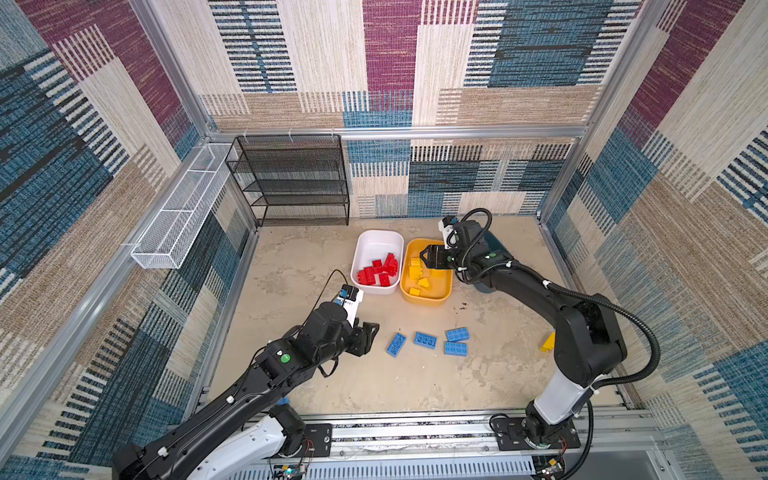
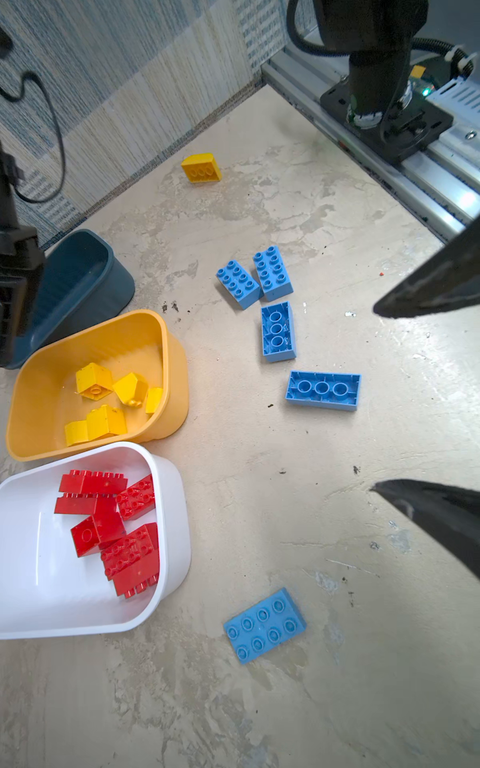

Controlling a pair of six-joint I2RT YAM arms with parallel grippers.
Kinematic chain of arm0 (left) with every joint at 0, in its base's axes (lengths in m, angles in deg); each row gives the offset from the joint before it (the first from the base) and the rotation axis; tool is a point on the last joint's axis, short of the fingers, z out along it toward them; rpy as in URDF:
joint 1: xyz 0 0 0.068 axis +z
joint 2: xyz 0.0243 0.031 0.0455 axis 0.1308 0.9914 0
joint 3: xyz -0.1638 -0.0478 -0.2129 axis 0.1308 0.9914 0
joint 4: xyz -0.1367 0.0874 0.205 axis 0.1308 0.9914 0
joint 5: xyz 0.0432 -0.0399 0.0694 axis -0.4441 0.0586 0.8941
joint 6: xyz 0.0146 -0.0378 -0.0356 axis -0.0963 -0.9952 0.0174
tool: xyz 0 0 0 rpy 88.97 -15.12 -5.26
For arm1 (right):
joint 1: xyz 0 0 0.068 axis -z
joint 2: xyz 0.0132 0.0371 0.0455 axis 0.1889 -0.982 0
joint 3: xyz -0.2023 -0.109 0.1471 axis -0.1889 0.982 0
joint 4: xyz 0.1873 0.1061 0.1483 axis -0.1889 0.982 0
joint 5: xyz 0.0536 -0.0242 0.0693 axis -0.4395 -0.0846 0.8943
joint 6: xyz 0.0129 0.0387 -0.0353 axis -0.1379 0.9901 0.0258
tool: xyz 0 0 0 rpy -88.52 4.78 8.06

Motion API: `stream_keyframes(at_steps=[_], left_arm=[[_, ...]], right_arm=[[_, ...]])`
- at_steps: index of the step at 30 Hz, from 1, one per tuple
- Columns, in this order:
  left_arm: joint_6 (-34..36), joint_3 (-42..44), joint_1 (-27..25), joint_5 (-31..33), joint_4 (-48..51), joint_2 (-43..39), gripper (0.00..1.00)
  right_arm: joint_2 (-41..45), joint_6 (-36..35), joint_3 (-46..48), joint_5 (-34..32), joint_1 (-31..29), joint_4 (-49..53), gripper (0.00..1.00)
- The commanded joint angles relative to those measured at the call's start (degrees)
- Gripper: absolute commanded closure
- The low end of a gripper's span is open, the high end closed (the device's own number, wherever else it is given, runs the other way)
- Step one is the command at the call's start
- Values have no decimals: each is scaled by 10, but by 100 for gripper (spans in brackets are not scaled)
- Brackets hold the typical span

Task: Sort the legos into containers by color
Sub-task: 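Reach the left gripper toward the curved yellow brick while the right rises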

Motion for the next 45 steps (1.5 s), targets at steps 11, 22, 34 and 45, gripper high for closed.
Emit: stream_keyframes(at_steps=[11,22,34,45], left_arm=[[53,-158,-117,-8,-182,327,20],[109,-417,-245,15,-300,675,19],[126,-592,-290,38,-405,877,19],[128,-714,-309,69,-434,995,19]], right_arm=[[88,-26,-136,1,0,59,9],[136,-13,-218,-16,-70,50,8],[181,-27,-144,-76,-151,3,8],[219,-31,-100,-76,-157,-4,8]])
